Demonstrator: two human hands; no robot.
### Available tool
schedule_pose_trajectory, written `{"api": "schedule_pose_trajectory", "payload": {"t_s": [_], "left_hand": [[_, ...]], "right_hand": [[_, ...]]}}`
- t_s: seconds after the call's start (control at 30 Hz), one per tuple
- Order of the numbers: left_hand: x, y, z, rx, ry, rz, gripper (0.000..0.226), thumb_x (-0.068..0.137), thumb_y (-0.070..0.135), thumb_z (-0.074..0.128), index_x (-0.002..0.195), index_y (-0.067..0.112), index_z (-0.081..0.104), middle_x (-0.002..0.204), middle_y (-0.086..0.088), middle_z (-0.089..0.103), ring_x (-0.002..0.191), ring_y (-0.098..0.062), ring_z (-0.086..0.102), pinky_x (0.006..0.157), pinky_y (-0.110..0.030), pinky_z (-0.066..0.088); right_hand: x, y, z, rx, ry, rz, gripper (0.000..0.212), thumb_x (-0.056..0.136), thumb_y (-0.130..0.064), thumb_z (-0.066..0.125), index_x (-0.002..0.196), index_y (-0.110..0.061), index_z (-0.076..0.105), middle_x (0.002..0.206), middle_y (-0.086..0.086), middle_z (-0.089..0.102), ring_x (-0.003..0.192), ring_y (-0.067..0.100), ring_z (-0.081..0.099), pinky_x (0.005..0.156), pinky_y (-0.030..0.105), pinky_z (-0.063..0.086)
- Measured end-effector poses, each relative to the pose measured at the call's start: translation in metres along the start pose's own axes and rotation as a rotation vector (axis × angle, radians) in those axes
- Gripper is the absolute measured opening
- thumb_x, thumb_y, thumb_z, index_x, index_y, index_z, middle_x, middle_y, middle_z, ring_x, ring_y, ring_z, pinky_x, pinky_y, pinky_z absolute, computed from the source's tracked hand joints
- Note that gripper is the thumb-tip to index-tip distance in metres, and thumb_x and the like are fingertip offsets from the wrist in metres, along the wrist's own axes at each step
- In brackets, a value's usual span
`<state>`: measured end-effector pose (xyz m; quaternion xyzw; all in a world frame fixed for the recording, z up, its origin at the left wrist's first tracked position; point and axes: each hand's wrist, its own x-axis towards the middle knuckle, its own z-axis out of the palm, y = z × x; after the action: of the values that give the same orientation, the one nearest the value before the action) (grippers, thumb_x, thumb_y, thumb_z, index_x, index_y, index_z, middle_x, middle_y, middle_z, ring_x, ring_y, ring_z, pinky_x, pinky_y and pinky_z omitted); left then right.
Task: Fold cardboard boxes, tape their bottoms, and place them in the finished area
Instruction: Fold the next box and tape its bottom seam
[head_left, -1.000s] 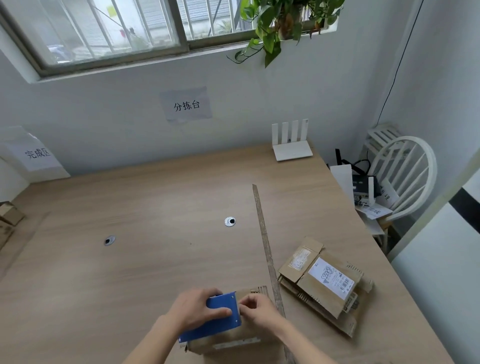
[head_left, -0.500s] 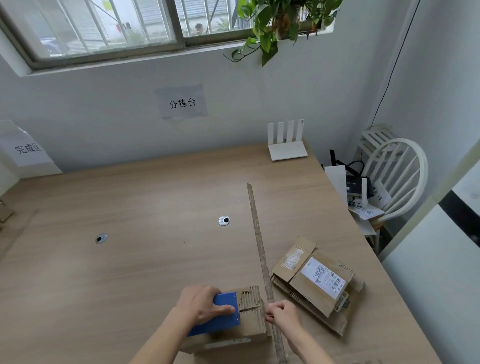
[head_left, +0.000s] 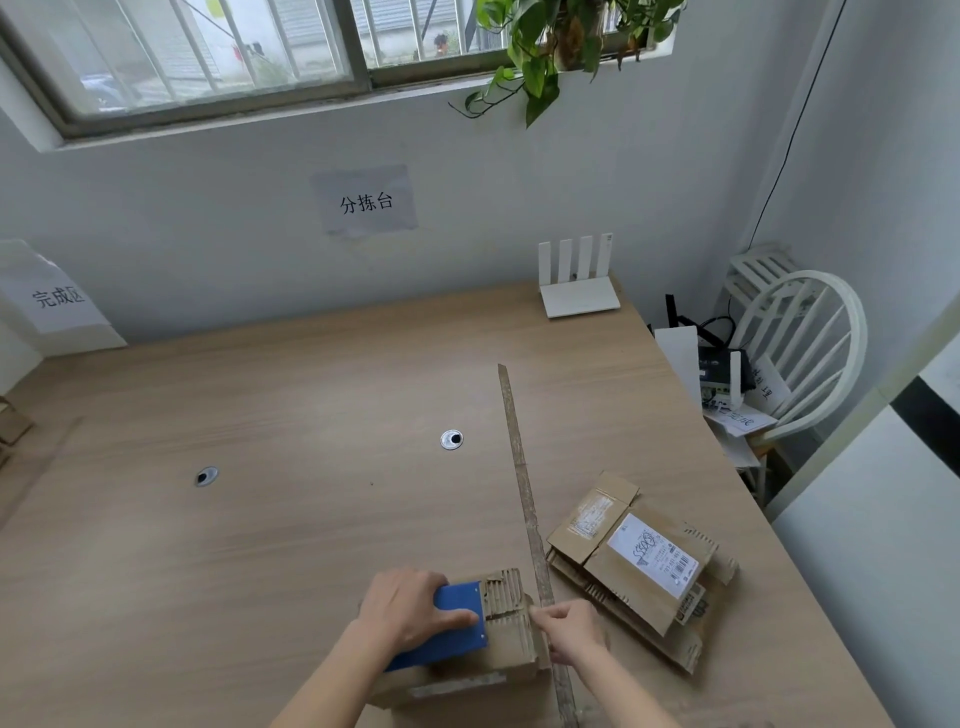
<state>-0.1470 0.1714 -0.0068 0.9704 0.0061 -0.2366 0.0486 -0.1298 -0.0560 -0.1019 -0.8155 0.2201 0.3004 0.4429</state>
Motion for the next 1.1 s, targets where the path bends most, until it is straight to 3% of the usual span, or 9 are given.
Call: {"api": "schedule_pose_trajectory", "payload": {"t_s": [0.07, 0.17, 0.3, 0.47, 0.7, 0.97, 1.1], "left_hand": [[0.0, -0.001, 0.0, -0.005, 0.002, 0.005, 0.078, 0.07, 0.092, 0.041, 0.106, 0.029, 0.069, 0.096, 0.007, 0.071, 0.085, -0.017, 0.066, 0.074, -0.034, 0.051], [-0.001, -0.002, 0.001, 0.007, -0.006, 0.005, 0.078, 0.069, 0.093, 0.042, 0.102, 0.028, 0.069, 0.095, 0.006, 0.071, 0.085, -0.017, 0.065, 0.073, -0.034, 0.05], [0.0, -0.004, 0.0, 0.007, 0.012, -0.004, 0.078, 0.069, 0.092, 0.043, 0.1, 0.027, 0.07, 0.094, 0.006, 0.071, 0.084, -0.018, 0.065, 0.073, -0.034, 0.05], [-0.001, -0.003, -0.001, -0.01, 0.032, 0.002, 0.076, 0.07, 0.091, 0.044, 0.103, 0.028, 0.07, 0.094, 0.006, 0.071, 0.084, -0.017, 0.065, 0.069, -0.032, 0.045], [-0.005, -0.008, 0.0, -0.032, 0.044, 0.0, 0.078, 0.068, 0.093, 0.041, 0.106, 0.03, 0.069, 0.096, 0.008, 0.071, 0.084, -0.015, 0.065, 0.071, -0.031, 0.048], [-0.004, -0.01, 0.002, -0.035, 0.045, 0.005, 0.083, 0.067, 0.095, 0.039, 0.106, 0.028, 0.07, 0.096, 0.006, 0.072, 0.085, -0.017, 0.065, 0.074, -0.035, 0.05], [-0.003, -0.01, 0.002, -0.032, 0.044, 0.008, 0.084, 0.066, 0.095, 0.04, 0.109, 0.029, 0.07, 0.098, 0.006, 0.073, 0.087, -0.017, 0.065, 0.075, -0.035, 0.051]], "right_hand": [[-0.005, -0.009, -0.006, -0.164, 0.084, -0.042, 0.025, 0.082, -0.049, 0.078, 0.08, -0.024, 0.072, 0.104, -0.009, 0.071, 0.101, 0.015, 0.066, 0.077, 0.025, 0.047], [-0.003, -0.008, -0.013, -0.215, 0.133, -0.023, 0.066, 0.07, -0.05, 0.087, 0.115, -0.018, 0.05, 0.122, -0.001, 0.055, 0.111, 0.021, 0.058, 0.079, 0.029, 0.044], [-0.004, -0.009, 0.0, -0.167, 0.068, -0.196, 0.026, 0.081, -0.051, 0.077, 0.091, -0.029, 0.067, 0.091, -0.014, 0.069, 0.09, 0.005, 0.065, 0.083, 0.029, 0.055], [-0.016, -0.02, 0.025, -0.112, 0.105, -0.207, 0.045, 0.073, -0.063, 0.077, 0.096, -0.028, 0.061, 0.09, -0.012, 0.066, 0.087, 0.006, 0.061, 0.07, 0.023, 0.043], [-0.01, -0.008, 0.026, -0.046, 0.101, -0.266, 0.047, 0.067, -0.066, 0.081, 0.09, -0.029, 0.061, 0.084, -0.011, 0.067, 0.08, 0.003, 0.061, 0.073, 0.025, 0.051], [-0.007, -0.002, 0.021, 0.018, 0.04, -0.328, 0.041, 0.068, -0.054, 0.087, 0.093, -0.028, 0.066, 0.084, -0.008, 0.07, 0.079, 0.006, 0.065, 0.073, 0.025, 0.054], [-0.007, -0.01, 0.02, -0.021, 0.066, -0.296, 0.032, 0.078, -0.053, 0.08, 0.095, -0.029, 0.067, 0.085, -0.013, 0.069, 0.081, 0.002, 0.063, 0.073, 0.023, 0.051]]}}
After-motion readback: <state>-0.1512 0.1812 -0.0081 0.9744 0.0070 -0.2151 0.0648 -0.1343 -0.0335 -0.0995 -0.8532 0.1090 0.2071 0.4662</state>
